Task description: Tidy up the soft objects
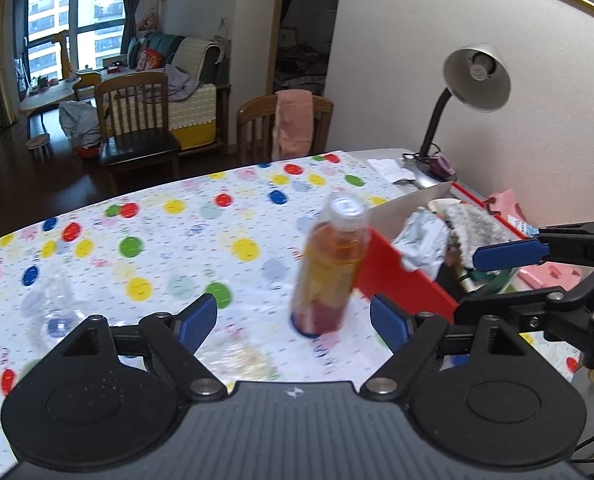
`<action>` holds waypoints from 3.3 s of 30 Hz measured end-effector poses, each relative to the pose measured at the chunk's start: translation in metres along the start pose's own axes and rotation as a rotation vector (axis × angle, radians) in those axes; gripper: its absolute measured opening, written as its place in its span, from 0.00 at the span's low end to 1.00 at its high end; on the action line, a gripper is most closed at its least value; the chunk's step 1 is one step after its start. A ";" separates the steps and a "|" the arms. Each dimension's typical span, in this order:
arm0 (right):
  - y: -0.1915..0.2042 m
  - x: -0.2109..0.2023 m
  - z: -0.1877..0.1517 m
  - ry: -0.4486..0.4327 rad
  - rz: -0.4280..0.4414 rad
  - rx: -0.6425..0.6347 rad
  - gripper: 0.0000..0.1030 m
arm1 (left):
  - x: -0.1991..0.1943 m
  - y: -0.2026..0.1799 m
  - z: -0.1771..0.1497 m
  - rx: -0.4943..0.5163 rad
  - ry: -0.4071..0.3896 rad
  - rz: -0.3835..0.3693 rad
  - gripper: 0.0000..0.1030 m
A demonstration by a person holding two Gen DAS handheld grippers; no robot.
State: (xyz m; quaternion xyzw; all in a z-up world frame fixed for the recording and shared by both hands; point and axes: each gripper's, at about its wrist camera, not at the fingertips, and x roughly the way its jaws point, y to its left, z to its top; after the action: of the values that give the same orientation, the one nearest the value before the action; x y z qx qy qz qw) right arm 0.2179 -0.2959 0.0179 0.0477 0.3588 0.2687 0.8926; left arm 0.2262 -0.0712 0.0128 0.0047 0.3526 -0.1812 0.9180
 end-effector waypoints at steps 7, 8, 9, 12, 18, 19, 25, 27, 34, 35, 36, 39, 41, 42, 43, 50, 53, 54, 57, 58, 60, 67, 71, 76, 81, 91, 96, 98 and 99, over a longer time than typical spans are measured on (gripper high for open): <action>0.035 0.027 -0.001 0.016 0.000 0.020 0.95 | -0.018 0.052 -0.011 -0.009 -0.013 0.001 0.85; 0.039 0.031 -0.001 0.020 0.000 0.022 0.96 | -0.020 0.059 -0.012 -0.008 -0.014 -0.001 0.87; 0.043 0.035 -0.001 0.025 -0.002 0.023 0.96 | -0.022 0.065 -0.013 -0.007 -0.013 -0.003 0.90; 0.056 0.049 -0.001 0.045 -0.007 0.028 0.97 | -0.025 0.085 -0.016 0.003 -0.014 -0.004 0.97; 0.077 0.076 -0.002 0.087 -0.017 0.024 0.97 | -0.033 0.126 -0.017 0.070 -0.018 0.001 0.99; 0.080 0.081 -0.003 0.093 -0.019 0.024 0.97 | -0.033 0.133 -0.017 0.083 -0.014 0.002 0.99; 0.091 0.110 -0.007 0.134 -0.026 0.019 0.97 | -0.022 0.172 -0.010 0.153 0.052 -0.069 0.99; 0.094 0.120 -0.008 0.150 -0.024 0.016 0.97 | -0.016 0.182 -0.007 0.177 0.075 -0.079 0.99; 0.107 0.150 -0.014 0.188 0.005 -0.067 0.97 | 0.024 0.217 0.003 0.272 0.160 -0.075 0.99; 0.108 0.155 -0.015 0.195 0.009 -0.079 0.97 | 0.031 0.221 0.004 0.286 0.175 -0.080 0.99; 0.108 0.160 -0.016 0.202 0.015 -0.089 0.97 | 0.039 0.226 0.005 0.296 0.193 -0.078 0.99; 0.108 0.176 -0.020 0.223 0.009 -0.117 0.97 | 0.063 0.237 0.007 0.306 0.239 -0.069 0.99; 0.106 0.187 -0.023 0.234 0.006 -0.134 0.97 | 0.079 0.242 0.007 0.308 0.268 -0.058 0.99; 0.105 0.192 -0.024 0.240 0.004 -0.142 0.97 | 0.087 0.243 0.007 0.307 0.278 -0.059 0.99; 0.104 0.197 -0.025 0.247 0.006 -0.150 0.97 | 0.094 0.245 0.008 0.305 0.293 -0.065 0.99; 0.102 0.232 -0.028 0.260 0.019 -0.233 0.97 | 0.143 0.245 0.005 0.268 0.384 -0.103 0.99; 0.104 0.244 -0.030 0.265 0.027 -0.269 0.97 | 0.159 0.248 0.003 0.234 0.417 -0.118 0.98; 0.105 0.248 -0.031 0.267 0.031 -0.281 0.97 | 0.163 0.248 0.002 0.223 0.424 -0.118 0.98; 0.107 0.259 -0.033 0.273 0.037 -0.309 0.97 | 0.174 0.253 0.001 0.188 0.441 -0.124 0.98; 0.107 0.262 -0.033 0.275 0.037 -0.311 0.97 | 0.176 0.255 0.000 0.177 0.445 -0.125 0.97; 0.106 0.268 -0.034 0.279 0.043 -0.308 0.97 | 0.180 0.258 -0.002 0.175 0.452 -0.118 0.92; 0.104 0.285 -0.040 0.301 0.027 -0.316 0.86 | 0.187 0.262 -0.010 0.172 0.478 -0.101 0.71; 0.100 0.289 -0.043 0.317 0.017 -0.310 0.76 | 0.187 0.265 -0.013 0.172 0.475 -0.085 0.61; 0.101 0.289 -0.046 0.314 -0.012 -0.324 0.65 | 0.187 0.267 -0.013 0.178 0.461 -0.061 0.47; 0.107 0.288 -0.049 0.307 -0.058 -0.371 0.52 | 0.186 0.268 -0.012 0.160 0.453 -0.048 0.40; 0.111 0.280 -0.048 0.282 -0.096 -0.365 0.06 | 0.182 0.263 -0.013 0.151 0.436 -0.015 0.36; 0.106 0.264 -0.041 0.241 -0.114 -0.312 0.06 | 0.176 0.261 -0.012 0.151 0.428 -0.008 0.36; 0.104 0.255 -0.038 0.228 -0.121 -0.294 0.06 | 0.173 0.260 -0.009 0.149 0.420 0.002 0.36; 0.102 0.250 -0.037 0.222 -0.118 -0.283 0.06 | 0.171 0.260 -0.008 0.148 0.417 0.004 0.36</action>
State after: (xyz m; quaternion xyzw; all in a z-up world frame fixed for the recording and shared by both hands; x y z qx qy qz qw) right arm 0.2973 -0.0847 -0.1348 -0.1297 0.4159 0.2672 0.8595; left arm 0.4252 0.1163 -0.1348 0.1101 0.5204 -0.1998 0.8229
